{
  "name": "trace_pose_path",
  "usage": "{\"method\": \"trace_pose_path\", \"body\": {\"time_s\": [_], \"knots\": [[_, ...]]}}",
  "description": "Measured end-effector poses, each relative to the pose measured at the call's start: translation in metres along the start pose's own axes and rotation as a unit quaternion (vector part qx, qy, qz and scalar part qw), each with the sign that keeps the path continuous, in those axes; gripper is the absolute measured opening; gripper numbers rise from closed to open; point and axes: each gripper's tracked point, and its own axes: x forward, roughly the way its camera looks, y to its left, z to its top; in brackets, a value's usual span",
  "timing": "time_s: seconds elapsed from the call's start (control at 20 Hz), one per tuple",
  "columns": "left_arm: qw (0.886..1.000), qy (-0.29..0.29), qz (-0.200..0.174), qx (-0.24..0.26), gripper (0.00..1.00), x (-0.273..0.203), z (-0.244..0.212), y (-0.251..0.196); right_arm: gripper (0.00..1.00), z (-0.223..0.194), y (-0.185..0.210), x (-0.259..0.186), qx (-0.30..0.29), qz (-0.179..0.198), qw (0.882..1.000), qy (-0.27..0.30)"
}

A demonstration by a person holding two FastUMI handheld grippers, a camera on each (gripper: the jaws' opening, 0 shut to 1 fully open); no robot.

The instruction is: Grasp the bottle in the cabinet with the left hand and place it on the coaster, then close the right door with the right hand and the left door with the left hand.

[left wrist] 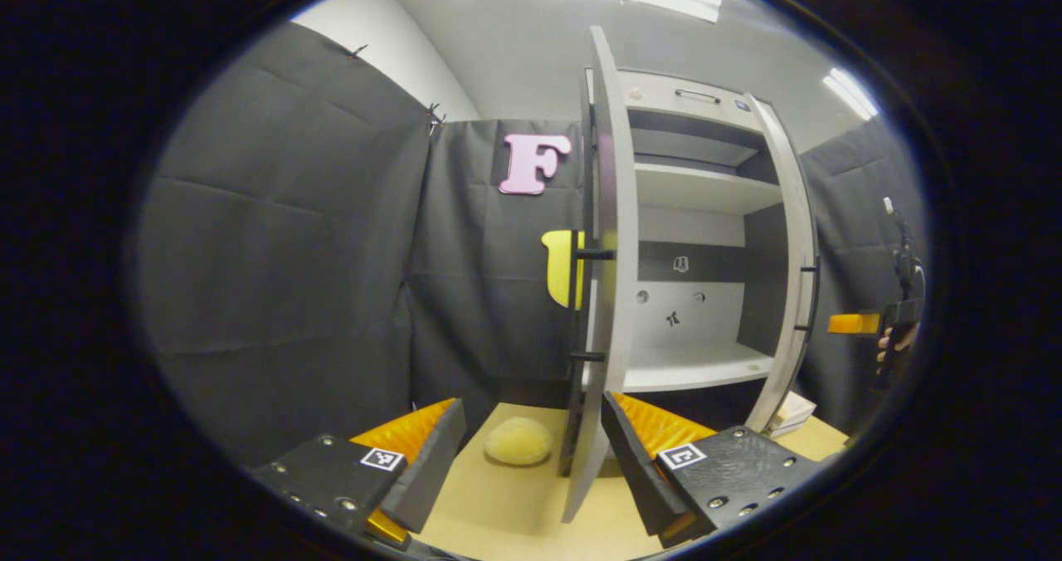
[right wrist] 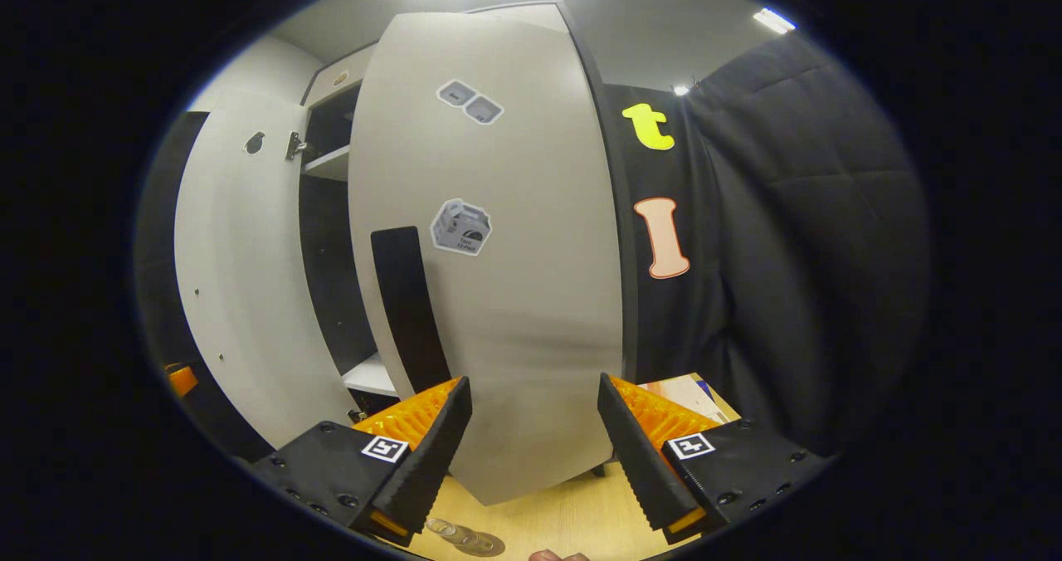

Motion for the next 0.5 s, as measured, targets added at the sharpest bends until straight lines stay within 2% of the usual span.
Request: {"method": "trace_pose_path", "body": {"time_s": [0.25, 0.35, 0.5], "knots": [[1.000, -0.009, -0.009, -0.006, 0.95, 0.017, 0.014, 0.031, 0.98, -0.005, 0.018, -0.010, 0.005, 0.005, 1.000, -0.004], [1.000, -0.011, -0.025, -0.003, 0.95, 0.031, 0.018, 0.037, 0.98, -0.014, 0.022, -0.014, -0.002, 0.010, 1.000, 0.005], [0.998, -0.020, -0.046, -0.034, 0.95, 0.052, 0.027, 0.046, 0.98, -0.024, 0.020, -0.021, -0.027, 0.008, 0.999, 0.016]]}}
